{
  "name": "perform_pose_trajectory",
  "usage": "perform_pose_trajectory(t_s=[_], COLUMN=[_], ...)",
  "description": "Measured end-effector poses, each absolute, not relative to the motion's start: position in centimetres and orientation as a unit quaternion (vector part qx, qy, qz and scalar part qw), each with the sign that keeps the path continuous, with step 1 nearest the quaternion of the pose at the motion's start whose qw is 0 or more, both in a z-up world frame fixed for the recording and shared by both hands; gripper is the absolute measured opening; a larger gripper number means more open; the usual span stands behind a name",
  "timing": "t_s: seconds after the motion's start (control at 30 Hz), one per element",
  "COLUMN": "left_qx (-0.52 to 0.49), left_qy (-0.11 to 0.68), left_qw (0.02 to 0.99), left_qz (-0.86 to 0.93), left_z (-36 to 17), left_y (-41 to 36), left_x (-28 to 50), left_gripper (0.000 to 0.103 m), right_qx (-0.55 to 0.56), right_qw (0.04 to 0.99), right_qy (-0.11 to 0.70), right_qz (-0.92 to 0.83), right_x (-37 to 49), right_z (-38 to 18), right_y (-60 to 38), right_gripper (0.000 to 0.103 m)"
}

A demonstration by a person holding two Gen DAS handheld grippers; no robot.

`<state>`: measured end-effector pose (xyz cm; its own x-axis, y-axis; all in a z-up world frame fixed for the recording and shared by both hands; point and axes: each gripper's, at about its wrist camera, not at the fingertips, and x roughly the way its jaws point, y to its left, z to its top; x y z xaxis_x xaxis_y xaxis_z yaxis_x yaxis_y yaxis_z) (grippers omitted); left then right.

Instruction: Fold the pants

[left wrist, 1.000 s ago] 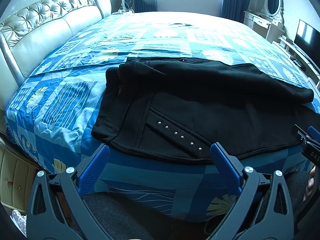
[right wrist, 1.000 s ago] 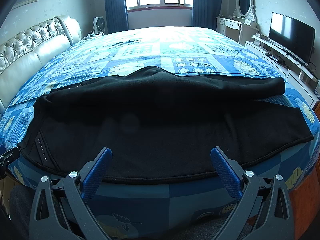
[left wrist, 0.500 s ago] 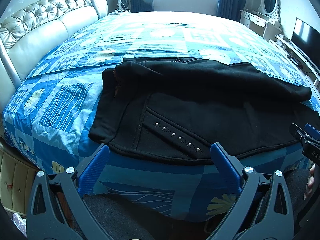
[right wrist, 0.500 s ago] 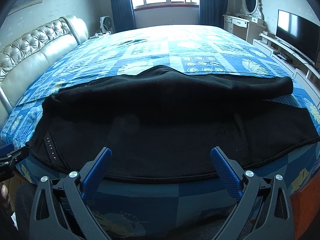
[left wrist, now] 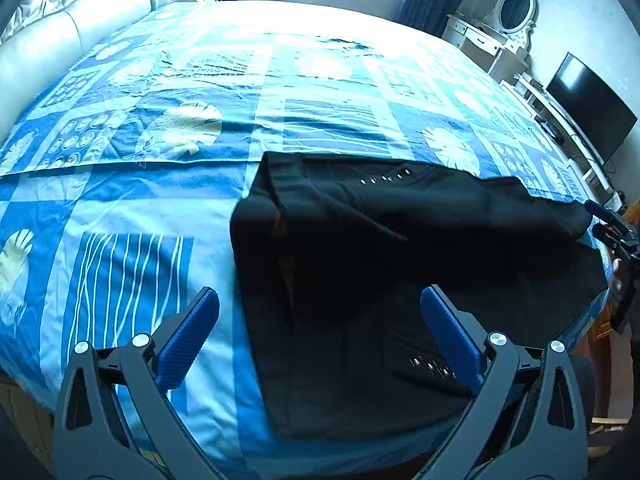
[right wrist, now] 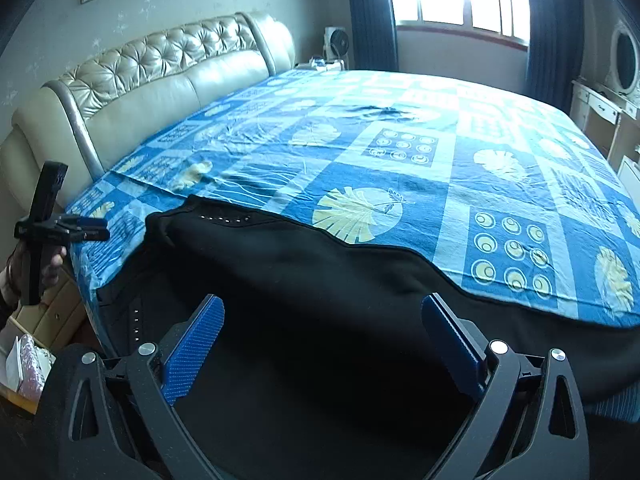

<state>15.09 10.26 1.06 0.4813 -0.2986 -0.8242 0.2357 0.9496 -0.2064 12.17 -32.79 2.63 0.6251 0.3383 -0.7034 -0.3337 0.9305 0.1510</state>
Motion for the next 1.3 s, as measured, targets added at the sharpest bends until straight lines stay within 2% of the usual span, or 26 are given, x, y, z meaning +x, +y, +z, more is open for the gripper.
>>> perform_pose_trajectory(t_s=[0.13, 0.3, 0.43, 0.67, 0.7, 0.73, 0.77, 0.8, 0.83, 0.87, 0.9, 1.03, 1.3], left_qx=[-0.077, -0.112, -0.134, -0.107, -0.093, -0.077, -0.061, -0.044, -0.033, -0.035, -0.044, -0.050, -0.122], left_qy=[0.508, 0.548, 0.578, 0.577, 0.576, 0.576, 0.576, 0.575, 0.575, 0.576, 0.578, 0.560, 0.477], left_qw=[0.838, 0.795, 0.759, 0.759, 0.763, 0.768, 0.774, 0.780, 0.783, 0.781, 0.777, 0.789, 0.820], left_qz=[-0.185, -0.236, -0.269, -0.282, -0.280, -0.270, -0.256, -0.242, -0.234, -0.239, -0.246, -0.247, -0.292], left_z=[-1.2, -4.8, -7.2, -7.4, -7.4, -7.3, -7.4, -7.3, -7.3, -7.2, -7.0, -5.0, 1.3], left_y=[13.0, 13.0, 11.7, 9.8, 9.5, 9.2, 9.0, 8.8, 8.6, 8.6, 8.6, 8.3, 10.1], left_x=[22.7, 28.4, 30.9, 31.9, 31.9, 31.7, 31.7, 31.7, 31.7, 31.8, 31.8, 32.2, 27.9], left_gripper=[0.101, 0.101, 0.100, 0.099, 0.094, 0.084, 0.077, 0.060, 0.045, 0.039, 0.033, 0.027, 0.023], right_qx=[0.007, 0.000, -0.001, -0.001, -0.004, -0.008, -0.017, -0.025, -0.031, -0.030, -0.032, -0.059, -0.176], right_qw=[0.869, 0.839, 0.822, 0.782, 0.776, 0.764, 0.755, 0.754, 0.755, 0.756, 0.761, 0.800, 0.877], right_qy=[0.448, 0.498, 0.522, 0.571, 0.577, 0.588, 0.601, 0.604, 0.602, 0.600, 0.596, 0.557, 0.426], right_qz=[0.210, 0.218, 0.229, 0.250, 0.256, 0.265, 0.263, 0.257, 0.256, 0.259, 0.255, 0.215, 0.138], right_x=[18.6, 23.4, 25.8, 27.6, 27.5, 27.5, 27.5, 27.4, 27.3, 27.2, 27.2, 27.0, 19.9], right_z=[0.0, -3.1, -4.6, -6.6, -6.8, -7.1, -7.6, -7.8, -7.7, -7.5, -7.1, -4.3, 1.8], right_y=[-33.4, -34.0, -34.5, -34.7, -34.5, -34.2, -33.9, -33.6, -33.4, -33.3, -33.2, -32.8, -30.6], right_gripper=[0.099, 0.099, 0.099, 0.096, 0.093, 0.063, 0.042, 0.041, 0.033, 0.021, 0.019, 0.013, 0.011])
